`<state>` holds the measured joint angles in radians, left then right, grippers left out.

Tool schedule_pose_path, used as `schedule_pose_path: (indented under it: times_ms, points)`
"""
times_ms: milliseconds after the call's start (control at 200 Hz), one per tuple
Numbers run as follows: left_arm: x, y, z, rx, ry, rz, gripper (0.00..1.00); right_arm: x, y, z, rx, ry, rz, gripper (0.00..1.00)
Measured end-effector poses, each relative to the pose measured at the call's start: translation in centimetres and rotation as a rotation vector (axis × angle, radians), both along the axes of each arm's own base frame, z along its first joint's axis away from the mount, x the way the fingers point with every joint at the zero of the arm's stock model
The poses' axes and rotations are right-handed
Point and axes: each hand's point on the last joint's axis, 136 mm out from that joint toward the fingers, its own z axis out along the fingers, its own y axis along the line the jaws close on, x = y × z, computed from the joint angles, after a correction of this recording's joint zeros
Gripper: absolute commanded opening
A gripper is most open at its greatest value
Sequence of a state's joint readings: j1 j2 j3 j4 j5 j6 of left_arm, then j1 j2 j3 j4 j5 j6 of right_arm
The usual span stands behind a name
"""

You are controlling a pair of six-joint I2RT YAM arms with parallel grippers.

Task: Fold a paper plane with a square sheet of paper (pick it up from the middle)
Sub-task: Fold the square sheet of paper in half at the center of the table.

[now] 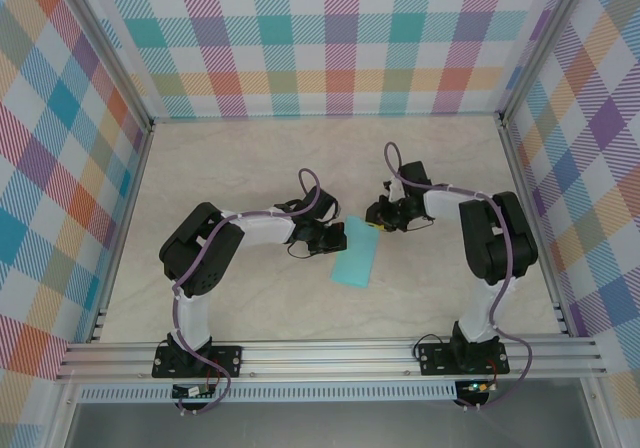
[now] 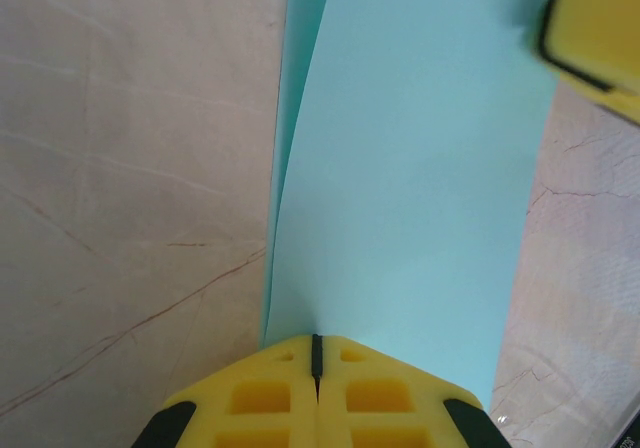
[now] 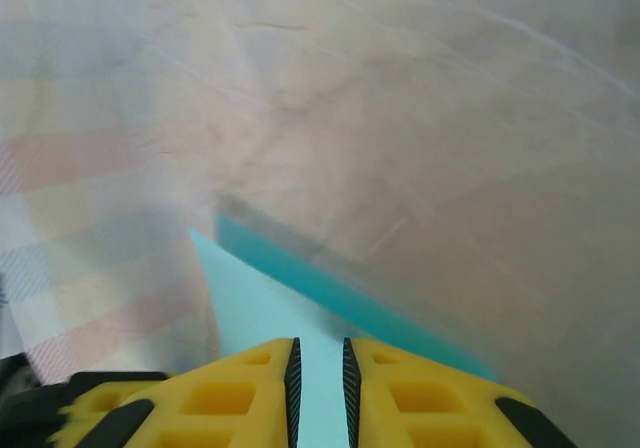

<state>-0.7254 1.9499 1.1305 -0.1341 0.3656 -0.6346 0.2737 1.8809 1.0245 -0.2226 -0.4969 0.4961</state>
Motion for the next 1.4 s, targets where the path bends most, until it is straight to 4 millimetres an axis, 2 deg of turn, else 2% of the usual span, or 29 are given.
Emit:
schedule_pose_path:
  times_ms: [30, 280, 445, 620, 775, 1120, 1280, 1400]
  points:
    - [0.0, 0.0, 0.0, 0.001, 0.0, 0.0, 0.0, -0.2, 0.0, -0.5, 0.003, 0.012, 0.0, 0.21]
    - [0.0, 0.0, 0.0, 0.001, -0.002, -0.003, 0.0, 0.0, -0.3, -0.3, 0.036, 0.019, -0.015, 0.21]
    - [0.0, 0.0, 0.0, 0.002, -0.004, -0.005, 0.0, 0.1, -0.5, 0.2, 0.022, 0.044, -0.022, 0.22]
    - [0.0, 0.0, 0.0, 0.002, -0.007, -0.009, 0.0, 1.1, -0.7, 1.0, 0.021, 0.028, -0.032, 0.22]
    - [0.0, 0.0, 0.0, 0.002, -0.007, -0.009, 0.0, 0.9, -1.0, -0.5, 0.011, 0.062, -0.038, 0.21]
    - [0.0, 0.0, 0.0, 0.002, -0.009, -0.012, 0.0, 1.1, -1.2, -0.2, 0.022, 0.075, -0.047, 0.22]
    - [0.0, 0.0, 0.0, 0.002, -0.009, -0.012, 0.0, 0.6, -1.6, 0.7, 0.006, 0.081, -0.053, 0.22]
    - [0.0, 0.0, 0.0, 0.003, -0.01, -0.011, 0.0, 0.6, -1.6, 3.2, 0.021, 0.029, -0.054, 0.24]
